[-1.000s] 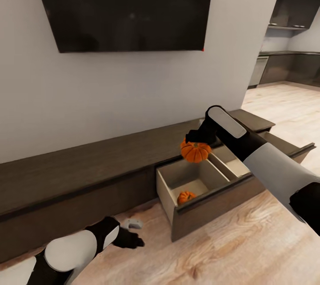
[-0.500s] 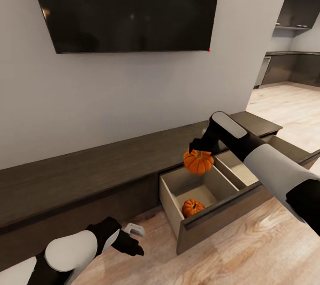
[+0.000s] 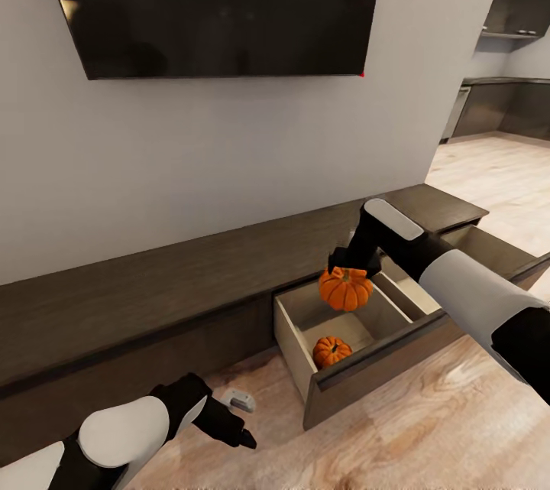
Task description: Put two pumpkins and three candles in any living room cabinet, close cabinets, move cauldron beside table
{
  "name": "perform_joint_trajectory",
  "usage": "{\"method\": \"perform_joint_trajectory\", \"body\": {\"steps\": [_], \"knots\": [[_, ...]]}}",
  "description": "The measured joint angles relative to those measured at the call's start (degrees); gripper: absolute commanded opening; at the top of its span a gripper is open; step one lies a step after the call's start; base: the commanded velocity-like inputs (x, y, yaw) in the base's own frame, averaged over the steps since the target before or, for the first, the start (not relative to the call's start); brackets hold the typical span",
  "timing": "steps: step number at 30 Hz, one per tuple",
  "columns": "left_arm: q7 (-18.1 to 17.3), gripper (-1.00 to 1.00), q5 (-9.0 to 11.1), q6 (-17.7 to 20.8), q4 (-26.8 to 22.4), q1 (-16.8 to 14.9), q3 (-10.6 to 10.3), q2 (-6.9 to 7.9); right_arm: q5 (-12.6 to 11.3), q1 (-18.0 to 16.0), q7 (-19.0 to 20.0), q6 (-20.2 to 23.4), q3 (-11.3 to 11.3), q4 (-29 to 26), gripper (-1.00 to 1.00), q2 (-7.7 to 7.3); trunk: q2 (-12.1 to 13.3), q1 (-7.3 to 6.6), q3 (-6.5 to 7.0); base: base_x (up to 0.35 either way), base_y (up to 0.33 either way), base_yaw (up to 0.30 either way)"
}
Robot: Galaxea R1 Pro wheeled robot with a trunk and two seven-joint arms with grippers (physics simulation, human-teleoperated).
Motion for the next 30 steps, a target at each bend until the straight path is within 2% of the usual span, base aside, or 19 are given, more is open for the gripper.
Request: {"method": "perform_joint_trajectory", "body": {"steps": [9,30], "knots": [[-0.48,1.00,-0.04,0.00,0.00,0.00,-0.02,-0.04,-0.03,-0.01,0.11,-0.04,1.47,3.82,-1.00,0.57,-0.12,0.23,-1.99,0.000,0.000,0.000],[-0.59,1.00,-0.12,-0.09,-0.09,0.00,-0.11,0.00,0.32,-0.01,2.58,0.00,1.59,4.07,-1.00,0.60,-0.41,0.77,-6.65,0.000,0.000,0.000]]}}
